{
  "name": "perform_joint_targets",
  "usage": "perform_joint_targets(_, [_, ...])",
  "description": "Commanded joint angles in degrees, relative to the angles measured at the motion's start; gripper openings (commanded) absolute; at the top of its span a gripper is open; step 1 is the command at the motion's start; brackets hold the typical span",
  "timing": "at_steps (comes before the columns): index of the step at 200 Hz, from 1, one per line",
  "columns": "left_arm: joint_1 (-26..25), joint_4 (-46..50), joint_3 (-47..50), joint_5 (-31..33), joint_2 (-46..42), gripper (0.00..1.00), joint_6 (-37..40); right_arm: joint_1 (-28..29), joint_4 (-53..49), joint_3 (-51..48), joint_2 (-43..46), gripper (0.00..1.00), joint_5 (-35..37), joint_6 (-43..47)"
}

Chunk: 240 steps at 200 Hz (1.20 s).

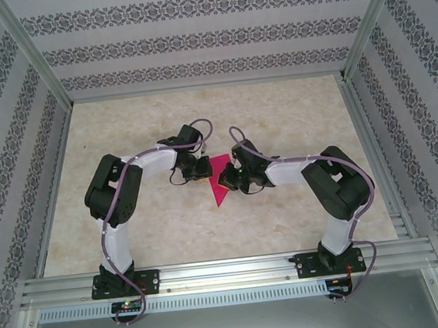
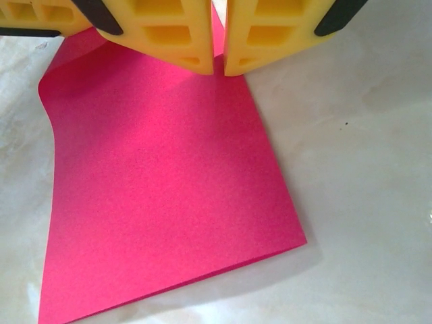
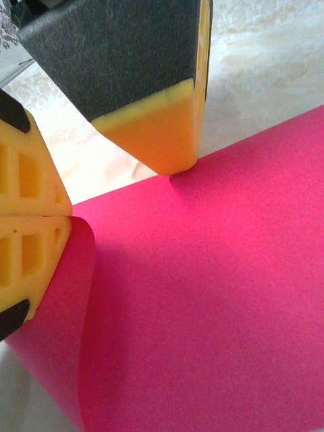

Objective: Fold a paper plane with a square sheet of paper (pick it up from the middle)
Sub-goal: Third fold the triangle at the center of the table.

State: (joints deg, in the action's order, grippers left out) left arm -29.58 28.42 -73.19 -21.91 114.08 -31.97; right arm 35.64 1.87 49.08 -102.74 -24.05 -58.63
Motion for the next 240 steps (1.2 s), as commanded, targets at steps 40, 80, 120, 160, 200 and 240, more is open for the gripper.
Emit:
perform_joint_targets(40, [0.32,1.90,-1.08,-0.23,1.23,0.14,1.07,0.96,2.42,1.72,-1.58,0.04,-0.28,0.88])
perform_joint_targets(80, [0.38,1.97,-1.01,-0.32,1.32,0.13,1.12,1.09,2.49,2.07,-2.44,0.04,-0.63,1.09])
perform_joint_targets(120, [0.39,1.94,-0.91,-0.45,1.32,0.14,1.20,1.10,2.02,2.16,-2.60,0.04,-0.38,1.36])
perform_joint_targets(160, [0.34,2.04,-0.90,-0.58,1.32,0.14,1.27,1.17,2.26,2.27,-3.12,0.04,-0.69,1.57])
perform_joint_targets(200, [0.39,2.01,-0.77,-0.60,1.36,0.13,1.29,1.13,2.67,2.22,-3.32,0.04,-1.17,1.78])
perform_joint_targets(240, [0.39,1.97,-0.75,-0.73,1.37,0.14,1.29,0.93,2.79,2.23,-3.69,0.04,-1.26,1.81])
